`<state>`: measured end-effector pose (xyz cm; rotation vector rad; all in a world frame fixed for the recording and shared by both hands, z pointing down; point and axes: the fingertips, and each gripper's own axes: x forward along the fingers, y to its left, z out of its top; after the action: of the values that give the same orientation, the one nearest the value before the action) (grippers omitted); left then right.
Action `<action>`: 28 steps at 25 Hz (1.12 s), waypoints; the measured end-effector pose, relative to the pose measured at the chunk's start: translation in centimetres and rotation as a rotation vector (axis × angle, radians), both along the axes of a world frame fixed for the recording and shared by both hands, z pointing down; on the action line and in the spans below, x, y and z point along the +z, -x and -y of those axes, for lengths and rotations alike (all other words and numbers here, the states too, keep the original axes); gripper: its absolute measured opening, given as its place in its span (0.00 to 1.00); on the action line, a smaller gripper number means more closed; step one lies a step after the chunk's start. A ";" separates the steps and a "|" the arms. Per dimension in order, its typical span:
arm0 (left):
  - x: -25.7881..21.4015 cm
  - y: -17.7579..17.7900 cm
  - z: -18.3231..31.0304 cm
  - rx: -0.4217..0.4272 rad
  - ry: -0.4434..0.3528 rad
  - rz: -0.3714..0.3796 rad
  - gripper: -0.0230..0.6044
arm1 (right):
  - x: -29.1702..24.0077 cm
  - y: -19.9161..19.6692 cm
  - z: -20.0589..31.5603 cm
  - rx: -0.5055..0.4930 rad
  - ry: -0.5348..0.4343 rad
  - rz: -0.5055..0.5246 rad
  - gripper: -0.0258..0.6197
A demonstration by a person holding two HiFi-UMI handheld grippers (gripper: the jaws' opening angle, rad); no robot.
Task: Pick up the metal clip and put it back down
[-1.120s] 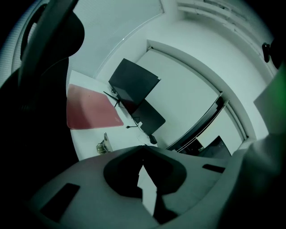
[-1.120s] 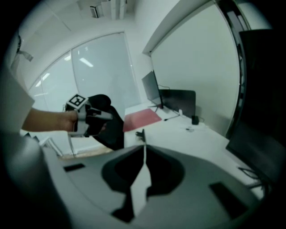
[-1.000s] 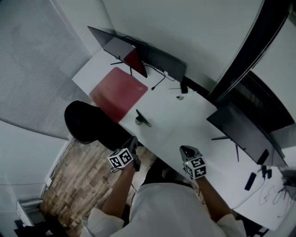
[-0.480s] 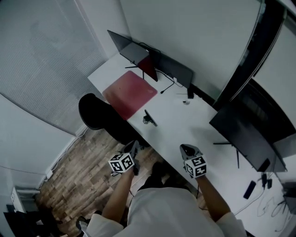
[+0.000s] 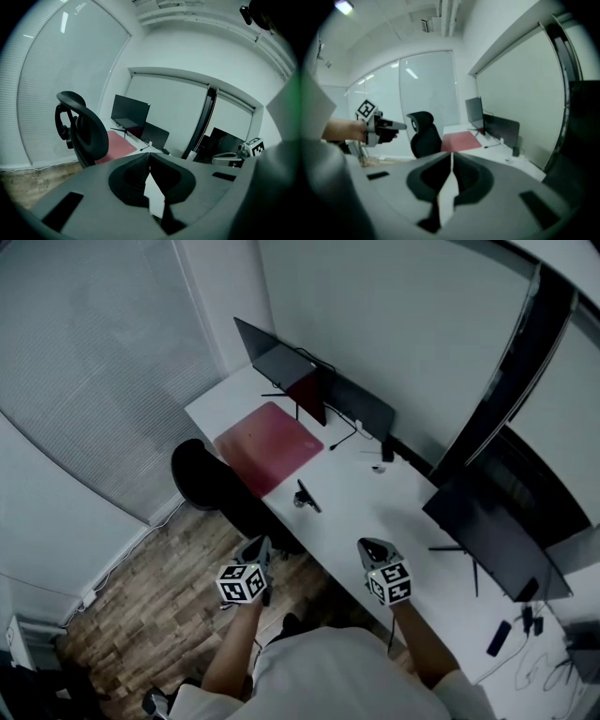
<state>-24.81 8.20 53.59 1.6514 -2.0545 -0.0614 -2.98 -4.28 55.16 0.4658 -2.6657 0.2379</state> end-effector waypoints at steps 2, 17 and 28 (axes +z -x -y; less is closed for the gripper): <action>-0.3 0.6 -0.5 0.004 0.005 0.026 0.09 | -0.6 0.2 0.1 0.011 -0.013 -0.003 0.09; -2.3 2.5 -1.7 0.104 -0.010 0.129 0.09 | -3.0 1.7 -0.9 0.062 -0.060 0.005 0.09; -2.7 2.5 -1.4 0.140 -0.016 0.140 0.09 | -3.1 1.5 -1.6 0.097 -0.046 0.010 0.09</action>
<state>-27.34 9.57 50.86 1.8519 -2.0364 0.0878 -4.53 -2.66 52.04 0.6106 -2.6668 0.2079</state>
